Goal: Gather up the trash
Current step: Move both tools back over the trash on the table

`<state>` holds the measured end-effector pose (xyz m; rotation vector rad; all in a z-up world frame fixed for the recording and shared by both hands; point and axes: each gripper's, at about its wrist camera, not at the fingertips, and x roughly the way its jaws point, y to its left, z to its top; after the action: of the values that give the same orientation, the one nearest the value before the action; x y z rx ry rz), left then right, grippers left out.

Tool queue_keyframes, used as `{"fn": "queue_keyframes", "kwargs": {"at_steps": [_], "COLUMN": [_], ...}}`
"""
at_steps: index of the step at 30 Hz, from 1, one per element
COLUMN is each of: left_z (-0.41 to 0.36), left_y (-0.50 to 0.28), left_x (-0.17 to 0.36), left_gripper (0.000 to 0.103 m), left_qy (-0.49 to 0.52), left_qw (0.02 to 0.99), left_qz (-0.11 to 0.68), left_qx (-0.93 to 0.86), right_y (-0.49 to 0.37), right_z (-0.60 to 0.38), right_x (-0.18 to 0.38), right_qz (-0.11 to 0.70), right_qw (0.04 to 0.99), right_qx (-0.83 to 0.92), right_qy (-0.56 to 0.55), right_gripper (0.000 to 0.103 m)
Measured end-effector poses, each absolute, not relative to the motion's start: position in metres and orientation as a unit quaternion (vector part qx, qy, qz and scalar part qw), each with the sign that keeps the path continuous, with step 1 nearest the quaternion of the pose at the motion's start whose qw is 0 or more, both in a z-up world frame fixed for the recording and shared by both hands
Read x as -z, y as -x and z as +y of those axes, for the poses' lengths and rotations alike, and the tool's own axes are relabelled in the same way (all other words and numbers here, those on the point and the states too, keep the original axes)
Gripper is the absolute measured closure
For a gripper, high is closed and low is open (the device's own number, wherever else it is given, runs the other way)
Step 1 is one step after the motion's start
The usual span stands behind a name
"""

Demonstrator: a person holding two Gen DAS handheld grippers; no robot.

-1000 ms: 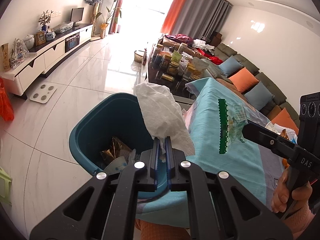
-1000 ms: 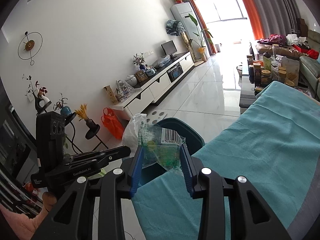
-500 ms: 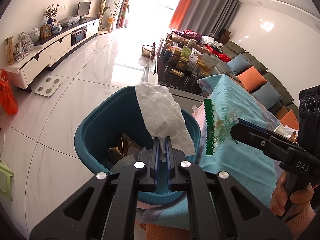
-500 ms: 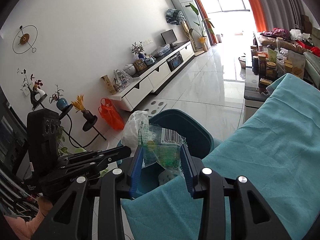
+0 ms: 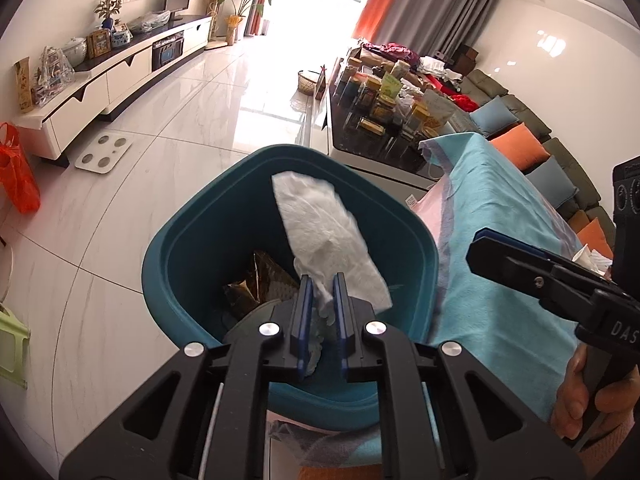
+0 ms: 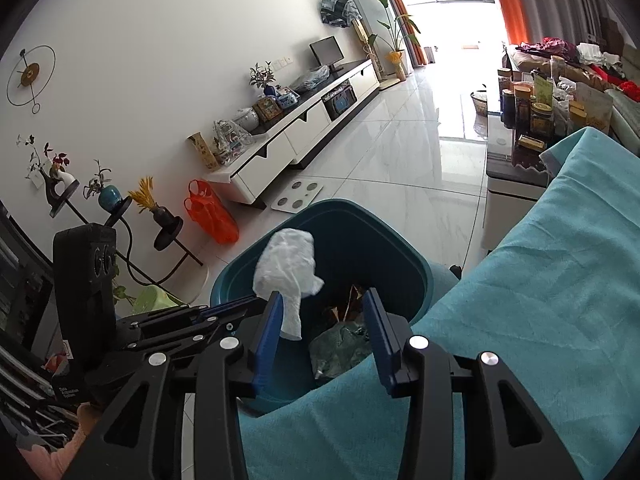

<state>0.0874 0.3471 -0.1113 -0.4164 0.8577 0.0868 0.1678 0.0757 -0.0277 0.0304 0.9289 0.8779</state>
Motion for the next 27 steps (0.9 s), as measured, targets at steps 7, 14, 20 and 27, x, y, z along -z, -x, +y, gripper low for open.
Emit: {"fn": "queue_keyframes", "kwargs": {"at_steps": [7, 14, 20, 27], "left_z": [0.348, 0.328, 0.281, 0.207], "left_y": [-0.094, -0.082, -0.077, -0.088], "left_x": [0.123, 0.104, 0.071, 0.045], "left_gripper": [0.078, 0.060, 0.052, 0.051], "left_qy": [0.206, 0.174, 0.133, 0.090], "left_qw": [0.882, 0.904, 0.928, 0.935], "left_qz": [0.421, 0.389, 0.348, 0.327], "left_qx": [-0.046, -0.038, 0.023, 0.109], "right_y": [-0.164, -0.153, -0.130, -0.108], "right_z": [0.068, 0.041, -0.012, -0.104], "right_x": [0.027, 0.017, -0.008, -0.028], "right_qz": [0.431, 0.414, 0.367, 0.325], "right_qw": [0.805, 0.811, 0.842, 0.891], "right_qx": [-0.408, -0.413, -0.395, -0.315], "right_qy": [-0.019, -0.022, -0.024, -0.040], "right_gripper": [0.063, 0.062, 0.057, 0.056]}}
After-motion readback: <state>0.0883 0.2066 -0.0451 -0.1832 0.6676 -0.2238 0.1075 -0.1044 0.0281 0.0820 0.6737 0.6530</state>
